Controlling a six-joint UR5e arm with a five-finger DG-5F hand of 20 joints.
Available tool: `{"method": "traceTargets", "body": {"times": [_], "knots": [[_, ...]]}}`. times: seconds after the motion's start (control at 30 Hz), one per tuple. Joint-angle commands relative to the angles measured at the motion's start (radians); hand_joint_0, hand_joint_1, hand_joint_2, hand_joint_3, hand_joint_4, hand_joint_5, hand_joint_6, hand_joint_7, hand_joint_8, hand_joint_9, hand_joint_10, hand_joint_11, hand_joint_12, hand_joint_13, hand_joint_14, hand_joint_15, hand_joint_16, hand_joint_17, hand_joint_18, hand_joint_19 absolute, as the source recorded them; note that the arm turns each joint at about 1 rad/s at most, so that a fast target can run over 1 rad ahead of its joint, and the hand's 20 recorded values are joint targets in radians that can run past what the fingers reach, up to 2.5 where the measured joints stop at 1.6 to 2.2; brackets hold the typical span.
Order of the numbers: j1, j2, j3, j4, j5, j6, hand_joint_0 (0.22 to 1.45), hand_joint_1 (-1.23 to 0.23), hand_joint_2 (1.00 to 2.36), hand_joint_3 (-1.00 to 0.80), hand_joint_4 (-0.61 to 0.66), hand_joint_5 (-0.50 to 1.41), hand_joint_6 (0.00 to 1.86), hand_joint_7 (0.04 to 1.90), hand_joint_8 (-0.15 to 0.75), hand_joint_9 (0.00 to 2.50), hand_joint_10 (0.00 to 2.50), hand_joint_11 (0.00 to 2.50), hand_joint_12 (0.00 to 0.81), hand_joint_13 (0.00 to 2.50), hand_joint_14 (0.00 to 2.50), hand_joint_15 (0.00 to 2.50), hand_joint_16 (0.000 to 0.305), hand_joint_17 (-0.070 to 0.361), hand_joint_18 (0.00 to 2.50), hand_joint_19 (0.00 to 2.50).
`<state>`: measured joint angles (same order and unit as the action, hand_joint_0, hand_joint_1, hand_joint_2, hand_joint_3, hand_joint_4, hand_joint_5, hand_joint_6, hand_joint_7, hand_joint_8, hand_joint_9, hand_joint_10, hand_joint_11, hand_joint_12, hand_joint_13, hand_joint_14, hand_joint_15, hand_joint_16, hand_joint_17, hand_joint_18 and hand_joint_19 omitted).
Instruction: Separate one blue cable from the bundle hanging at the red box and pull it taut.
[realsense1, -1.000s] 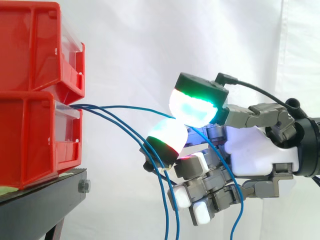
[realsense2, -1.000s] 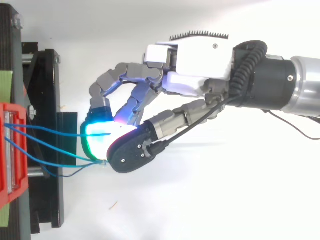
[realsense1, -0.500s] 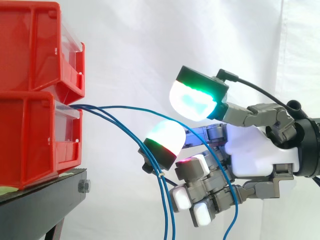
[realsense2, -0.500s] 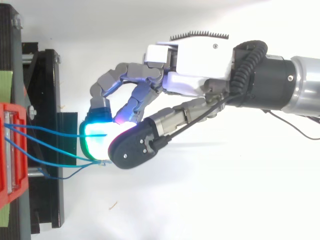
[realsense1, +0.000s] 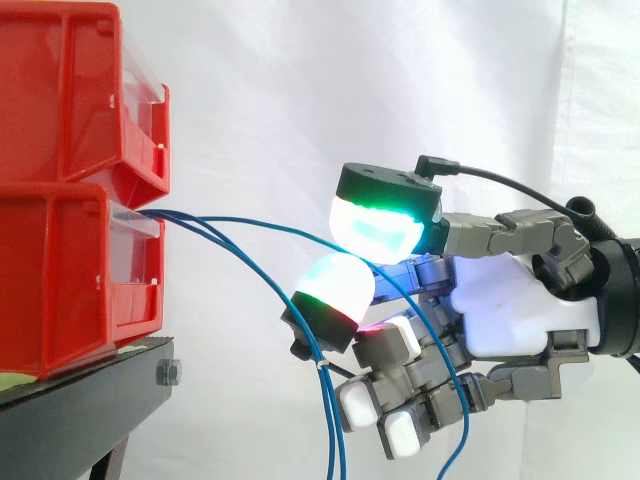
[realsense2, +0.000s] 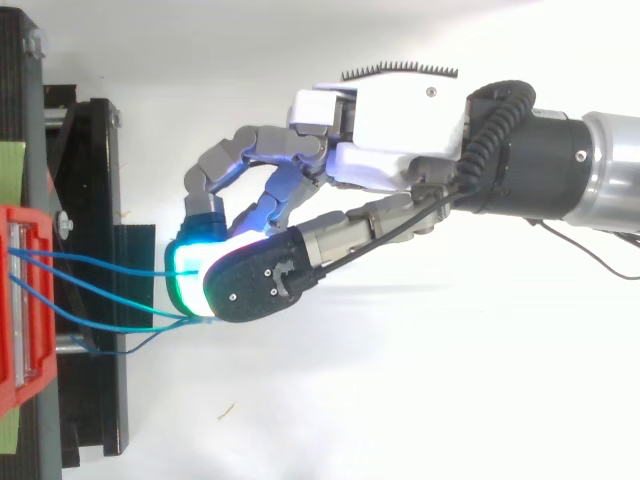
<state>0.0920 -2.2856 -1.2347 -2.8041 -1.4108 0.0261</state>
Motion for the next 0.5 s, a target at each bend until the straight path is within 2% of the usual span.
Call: {"method": "traceTargets", "body": {"times": [0.0, 0.23, 0.47], "knots": [[0.000, 0.000, 0.000, 0.000, 0.000, -0.002, 0.61, -0.75, 1.01, -0.16, 0.13, -0.18, 0.84, 1.03, 0.345, 0.98, 0.02, 1.00, 0.420, 0.78, 0.02, 0.56, 0.057, 0.127, 0.84, 0.56], [0.000, 0.000, 0.000, 0.000, 0.000, -0.006, 0.64, -0.80, 1.01, -0.23, 0.09, -0.19, 0.86, 0.98, 0.305, 0.95, 0.02, 1.02, 0.380, 0.76, 0.02, 0.56, 0.049, 0.110, 0.79, 0.58], [0.002, 0.000, 0.000, 0.000, 0.001, -0.006, 0.68, -0.86, 1.01, -0.28, 0.02, -0.20, 0.88, 1.04, 0.291, 0.95, 0.02, 1.03, 0.373, 0.76, 0.02, 0.55, 0.047, 0.107, 0.80, 0.56]]}}
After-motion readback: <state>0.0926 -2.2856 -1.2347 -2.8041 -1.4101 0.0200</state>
